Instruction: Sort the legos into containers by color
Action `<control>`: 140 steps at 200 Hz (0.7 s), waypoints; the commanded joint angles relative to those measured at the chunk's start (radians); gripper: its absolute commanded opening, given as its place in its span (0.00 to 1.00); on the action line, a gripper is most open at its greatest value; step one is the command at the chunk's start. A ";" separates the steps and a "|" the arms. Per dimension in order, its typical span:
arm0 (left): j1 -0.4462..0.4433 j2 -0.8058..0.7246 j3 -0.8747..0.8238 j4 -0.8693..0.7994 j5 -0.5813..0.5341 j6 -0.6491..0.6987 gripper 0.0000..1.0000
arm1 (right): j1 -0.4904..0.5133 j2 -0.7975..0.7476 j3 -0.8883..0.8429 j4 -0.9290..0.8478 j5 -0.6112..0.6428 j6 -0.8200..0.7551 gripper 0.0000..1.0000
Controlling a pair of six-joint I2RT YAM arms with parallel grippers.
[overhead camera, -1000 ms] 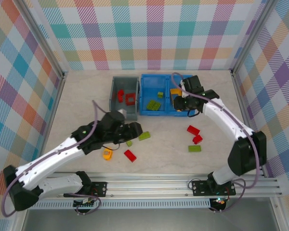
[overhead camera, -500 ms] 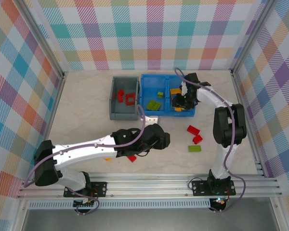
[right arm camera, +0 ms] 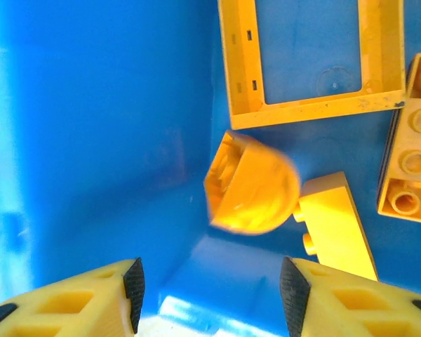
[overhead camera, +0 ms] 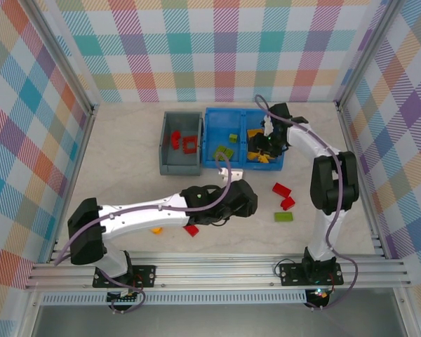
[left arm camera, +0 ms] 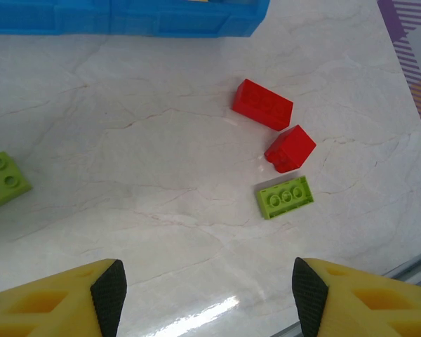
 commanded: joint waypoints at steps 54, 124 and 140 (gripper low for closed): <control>0.056 0.348 0.373 -0.068 0.147 -0.048 0.73 | 0.002 -0.604 -0.193 -0.077 0.337 0.061 0.58; 0.128 0.806 0.930 -0.303 0.213 -0.443 0.73 | 0.002 -1.053 -0.382 -0.157 0.403 0.085 0.61; 0.141 0.862 0.978 -0.320 0.220 -0.530 0.70 | 0.002 -1.113 -0.397 -0.176 0.405 0.087 0.61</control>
